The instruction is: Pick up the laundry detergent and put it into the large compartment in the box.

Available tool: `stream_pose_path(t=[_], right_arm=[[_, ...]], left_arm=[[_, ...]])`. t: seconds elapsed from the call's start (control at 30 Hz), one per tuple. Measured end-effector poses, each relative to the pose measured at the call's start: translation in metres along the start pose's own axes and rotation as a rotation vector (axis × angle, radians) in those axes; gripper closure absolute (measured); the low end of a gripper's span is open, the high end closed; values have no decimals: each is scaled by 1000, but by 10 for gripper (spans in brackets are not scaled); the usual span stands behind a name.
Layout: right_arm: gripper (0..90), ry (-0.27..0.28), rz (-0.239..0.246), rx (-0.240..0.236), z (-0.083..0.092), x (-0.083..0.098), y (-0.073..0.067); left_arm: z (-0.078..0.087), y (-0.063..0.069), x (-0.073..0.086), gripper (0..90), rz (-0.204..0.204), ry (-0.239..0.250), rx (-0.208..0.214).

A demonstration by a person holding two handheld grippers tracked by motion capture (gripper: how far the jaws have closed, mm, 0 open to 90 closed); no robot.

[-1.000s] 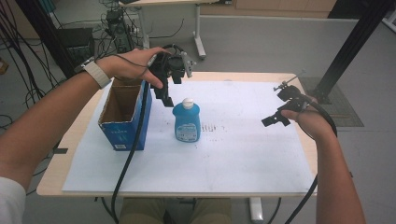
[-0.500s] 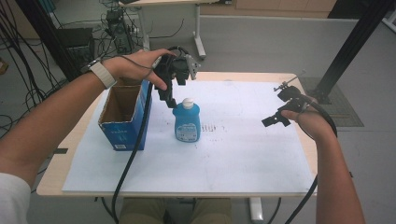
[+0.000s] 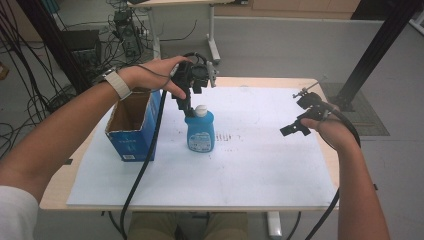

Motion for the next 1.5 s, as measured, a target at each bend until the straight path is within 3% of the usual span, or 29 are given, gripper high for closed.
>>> stream_pose_path(t=[0.8, 1.5], right_arm=[[54, 1, -11, -2, 0, 5, 2], [54, 6, -11, -2, 0, 6, 3]], left_arm=[[-26, -6, -13, 65, 14, -24, 1], [-32, -10, -12, 67, 27, -23, 7]])
Point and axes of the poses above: each handheld gripper's, and its own axes: z roughly backward along the jaws, x roughly out of its underside, y roughly to its right, the point moved 8 cm from there along -z, roughly forward along the jaws, and after that the axes turned 14 degrees about x, right-handed, at the moved point
